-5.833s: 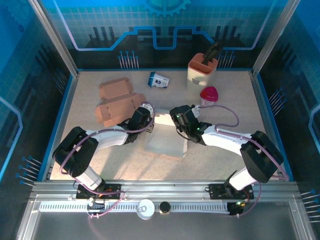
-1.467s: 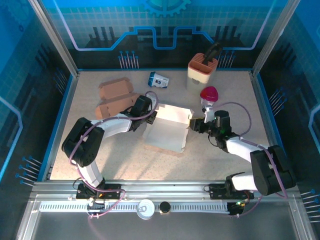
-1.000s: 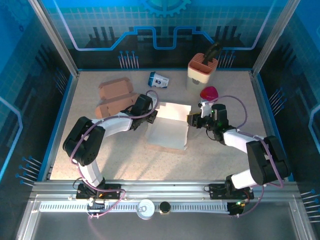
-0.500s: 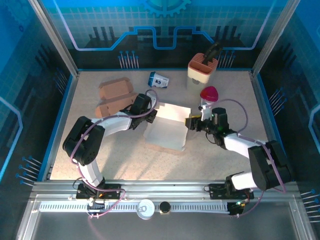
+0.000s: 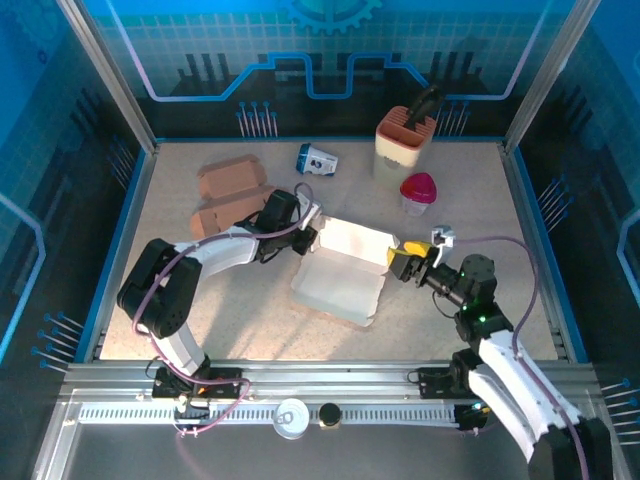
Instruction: Fold the paper box
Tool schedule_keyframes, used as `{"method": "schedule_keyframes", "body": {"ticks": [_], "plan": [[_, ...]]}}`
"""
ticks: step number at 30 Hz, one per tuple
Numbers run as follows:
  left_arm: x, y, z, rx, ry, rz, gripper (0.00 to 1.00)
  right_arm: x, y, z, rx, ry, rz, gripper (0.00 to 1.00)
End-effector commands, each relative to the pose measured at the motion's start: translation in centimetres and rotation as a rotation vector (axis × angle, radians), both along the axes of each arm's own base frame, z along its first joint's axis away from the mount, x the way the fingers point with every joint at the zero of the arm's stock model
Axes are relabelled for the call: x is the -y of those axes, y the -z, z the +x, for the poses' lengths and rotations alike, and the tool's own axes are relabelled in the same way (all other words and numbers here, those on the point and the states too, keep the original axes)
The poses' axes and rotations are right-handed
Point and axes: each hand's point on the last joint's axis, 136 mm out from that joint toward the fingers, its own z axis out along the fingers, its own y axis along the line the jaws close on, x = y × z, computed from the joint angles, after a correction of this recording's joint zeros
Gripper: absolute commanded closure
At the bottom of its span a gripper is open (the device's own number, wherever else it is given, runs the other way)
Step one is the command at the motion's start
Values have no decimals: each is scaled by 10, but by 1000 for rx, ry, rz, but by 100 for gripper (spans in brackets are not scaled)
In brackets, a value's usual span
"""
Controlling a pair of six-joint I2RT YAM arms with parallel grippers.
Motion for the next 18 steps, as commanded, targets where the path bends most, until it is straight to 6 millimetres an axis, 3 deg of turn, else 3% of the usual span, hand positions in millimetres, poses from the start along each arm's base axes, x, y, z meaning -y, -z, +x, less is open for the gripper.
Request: {"method": "schedule_keyframes", "body": {"ticks": [1, 7, 11, 16, 18], "plan": [[8, 1, -1, -46, 91, -22, 100, 18, 40, -4, -154, 77, -65, 41], [14, 8, 14, -95, 121, 32, 100, 24, 61, -3, -215, 160, -69, 59], [13, 7, 23, -83, 126, 65, 100, 33, 75, -2, -212, 237, -70, 64], [13, 9, 28, -88, 134, 85, 100, 29, 96, 4, -251, 226, -94, 68], [13, 11, 29, -93, 139, 93, 100, 27, 93, 12, -226, 220, -100, 68]]}}
